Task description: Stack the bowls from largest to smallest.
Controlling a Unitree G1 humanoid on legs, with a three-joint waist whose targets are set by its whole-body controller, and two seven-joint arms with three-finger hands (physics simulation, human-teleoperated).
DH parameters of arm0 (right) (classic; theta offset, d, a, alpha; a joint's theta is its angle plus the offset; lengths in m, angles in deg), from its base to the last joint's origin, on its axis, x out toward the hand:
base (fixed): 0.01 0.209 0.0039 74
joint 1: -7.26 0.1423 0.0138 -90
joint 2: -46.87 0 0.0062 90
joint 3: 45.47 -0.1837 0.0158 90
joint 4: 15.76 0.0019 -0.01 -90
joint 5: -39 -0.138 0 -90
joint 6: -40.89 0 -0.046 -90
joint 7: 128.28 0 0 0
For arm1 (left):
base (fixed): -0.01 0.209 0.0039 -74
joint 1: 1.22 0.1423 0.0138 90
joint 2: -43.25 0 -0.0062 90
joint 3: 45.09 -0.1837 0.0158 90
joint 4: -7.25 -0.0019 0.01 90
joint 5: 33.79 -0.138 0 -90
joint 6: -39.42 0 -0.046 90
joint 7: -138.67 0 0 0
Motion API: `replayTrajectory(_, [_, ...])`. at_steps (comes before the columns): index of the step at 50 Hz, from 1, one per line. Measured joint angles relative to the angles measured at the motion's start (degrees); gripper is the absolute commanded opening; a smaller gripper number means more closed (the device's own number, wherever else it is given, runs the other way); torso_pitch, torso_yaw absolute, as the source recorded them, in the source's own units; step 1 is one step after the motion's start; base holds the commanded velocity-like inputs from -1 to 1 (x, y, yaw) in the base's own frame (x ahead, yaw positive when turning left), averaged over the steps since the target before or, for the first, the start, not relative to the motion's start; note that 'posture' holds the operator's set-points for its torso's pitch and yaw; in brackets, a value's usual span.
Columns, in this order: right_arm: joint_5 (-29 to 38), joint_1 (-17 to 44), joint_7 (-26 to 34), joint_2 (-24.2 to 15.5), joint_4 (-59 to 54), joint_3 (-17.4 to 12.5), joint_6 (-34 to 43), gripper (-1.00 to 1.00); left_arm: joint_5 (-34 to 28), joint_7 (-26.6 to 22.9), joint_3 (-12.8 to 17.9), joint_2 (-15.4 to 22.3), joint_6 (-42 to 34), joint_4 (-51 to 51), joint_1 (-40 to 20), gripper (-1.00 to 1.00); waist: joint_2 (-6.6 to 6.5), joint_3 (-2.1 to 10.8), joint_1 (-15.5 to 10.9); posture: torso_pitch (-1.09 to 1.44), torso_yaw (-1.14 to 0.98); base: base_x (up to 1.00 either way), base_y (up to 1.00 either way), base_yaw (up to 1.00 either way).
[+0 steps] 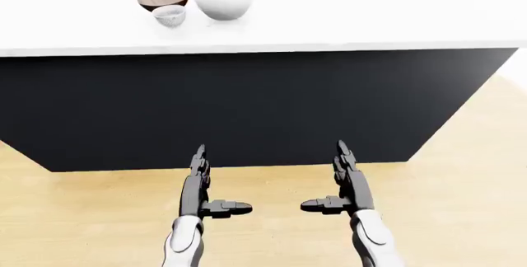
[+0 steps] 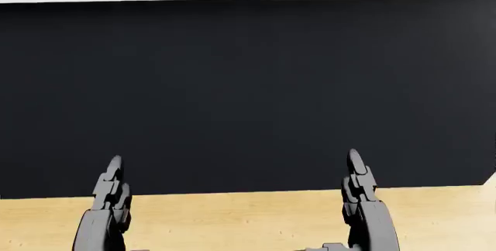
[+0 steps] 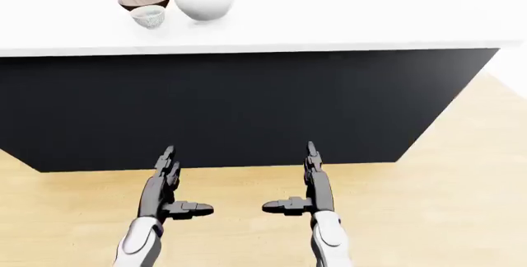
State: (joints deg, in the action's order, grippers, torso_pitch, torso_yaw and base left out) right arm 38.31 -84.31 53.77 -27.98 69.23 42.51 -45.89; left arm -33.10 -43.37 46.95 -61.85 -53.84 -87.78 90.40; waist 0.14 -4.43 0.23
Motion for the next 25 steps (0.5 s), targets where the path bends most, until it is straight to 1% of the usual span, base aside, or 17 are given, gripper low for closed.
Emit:
replayTrajectory(1, [-0.1,-0.04,0.05,-0.03,0.95,0.05,-0.06,1.0,0.14,-0.03,0.09,0.08,-0.33,1.64,0.26,1.0,0.26,0.58,0.09,0.0,0.0,0.0,0.0,0.0])
replayTrajectory(3, [-0.2,1.05,-0.04,-0.23,2.5,-0.36,-1.65,1.0,0.45,0.0,0.38,0.14,0.03,5.6,-0.52,1.0,0.25,3.45,-0.34,0.0,0.0,0.0,0.0,0.0])
replayTrajectory(5, [-0.07,1.38,-0.3,-0.08,1.59,-0.35,-2.85,1.0,0.51,0.08,0.3,0.09,0.84,6.24,-0.94,1.0,0.6,2.38,-0.45,0.0,0.0,0.0,0.0,0.0])
replayTrajectory(7, [0.07,0.39,-0.35,-0.06,1.59,0.01,-2.17,1.0,0.44,0.09,-0.11,0.0,-0.94,7.81,0.04,1.0,0.52,3.0,-0.44,0.0,0.0,0.0,0.0,0.0])
replayTrajectory(8, [0.11,0.34,-0.35,-0.08,1.44,0.03,-1.63,1.0,0.36,0.09,-0.24,-0.01,-1.94,8.35,0.11,1.0,0.43,3.07,-0.43,0.0,0.0,0.0,0.0,0.0])
replayTrajectory(11, [0.3,0.6,-0.39,-0.29,3.6,-0.05,1.64,1.0,0.27,0.02,-0.62,-0.07,-6.91,13.11,0.32,1.0,0.23,2.82,-0.42,0.0,0.0,0.0,0.0,0.0])
replayTrajectory(12, [0.35,0.87,-0.44,-0.39,5.59,-0.1,3.86,1.0,0.31,0.03,-0.63,-0.05,-8.82,14.92,-0.15,1.0,0.17,2.8,-0.46,0.0,0.0,0.0,0.0,0.0])
replayTrajectory(15, [0.1,4.32,-0.62,-0.77,11.56,-0.57,11.63,1.0,0.63,0.52,-0.06,0.25,-16.63,21.54,-3.15,1.0,0.16,3.09,-0.44,0.0,0.0,0.0,0.0,0.0])
replayTrajectory(19, [-0.14,8.62,-1.25,-0.97,21.16,-0.53,20.59,1.0,1.44,1.46,1.0,1.15,-27.42,31.53,-8.76,1.0,0.21,4.18,-0.53,0.0,0.0,0.0,0.0,0.0])
replayTrajectory(22, [-2.57,11.05,-0.35,-1.71,26.91,-1.77,25.11,1.0,2.36,1.74,2.32,2.3,-34.79,37.28,-12.96,1.0,0.19,4.66,-0.6,0.0,0.0,0.0,0.07,0.0])
replayTrajectory(23, [-3.3,11.78,-0.03,-2.24,28.6,-2.13,26.99,1.0,2.7,1.83,2.93,2.71,-37.09,38.57,-14.12,1.0,0.04,4.73,-0.49,0.0,0.0,0.0,1.0,0.0])
replayTrajectory(24, [-3.84,12.59,0.15,-2.74,29.92,-2.6,28.86,1.0,3.08,1.89,3.48,3.09,-39.33,39.5,-15.27,1.0,0.75,4.17,-0.32,0.0,0.0,0.0,1.0,0.0])
replayTrajectory(25, [-4.25,13.27,0.16,-3.16,30.97,-3.26,30.57,1.0,3.53,1.92,3.83,3.41,-41.4,40.53,-16.23,1.0,2.14,3.71,-0.17,0.0,0.0,0.0,1.0,0.0])
